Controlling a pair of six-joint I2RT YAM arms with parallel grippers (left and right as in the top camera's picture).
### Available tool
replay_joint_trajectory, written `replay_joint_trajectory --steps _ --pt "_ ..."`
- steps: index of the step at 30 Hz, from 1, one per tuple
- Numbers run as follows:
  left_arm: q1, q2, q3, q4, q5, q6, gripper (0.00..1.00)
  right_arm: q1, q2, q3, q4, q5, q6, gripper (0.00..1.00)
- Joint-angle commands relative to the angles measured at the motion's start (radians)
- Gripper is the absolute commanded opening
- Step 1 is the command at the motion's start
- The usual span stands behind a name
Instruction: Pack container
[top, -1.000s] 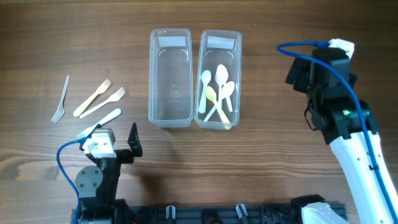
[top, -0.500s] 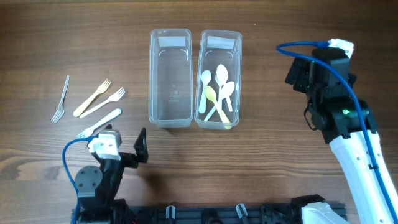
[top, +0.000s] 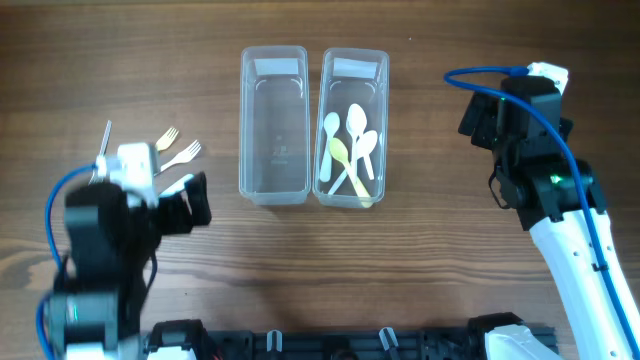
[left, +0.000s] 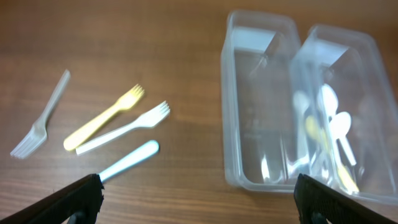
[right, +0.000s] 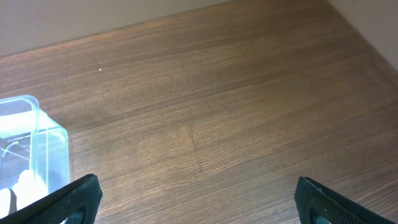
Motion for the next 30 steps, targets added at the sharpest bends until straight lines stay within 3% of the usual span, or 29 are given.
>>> replay_joint_trajectory --steps 1,6,14,30 --pt "-0.005 0.202 0.063 -0.021 0.047 0.005 1.0 -0.002 0.003 0.014 0.001 0.024 -0.002 1.0" --pt "-0.004 0.411 0.062 -0.019 0.04 0.005 1.0 -0.002 0.003 0.014 0.001 0.024 -0.002 1.0" --pt "0.005 0.663 0.062 0.094 -0.089 0.005 1.0 -0.002 0.003 0.014 0.001 0.023 -0.001 1.0" --pt "0.25 0.953 0.06 0.23 -0.12 0.001 1.0 -0.002 0.003 0.014 0.001 0.023 -0.001 1.0"
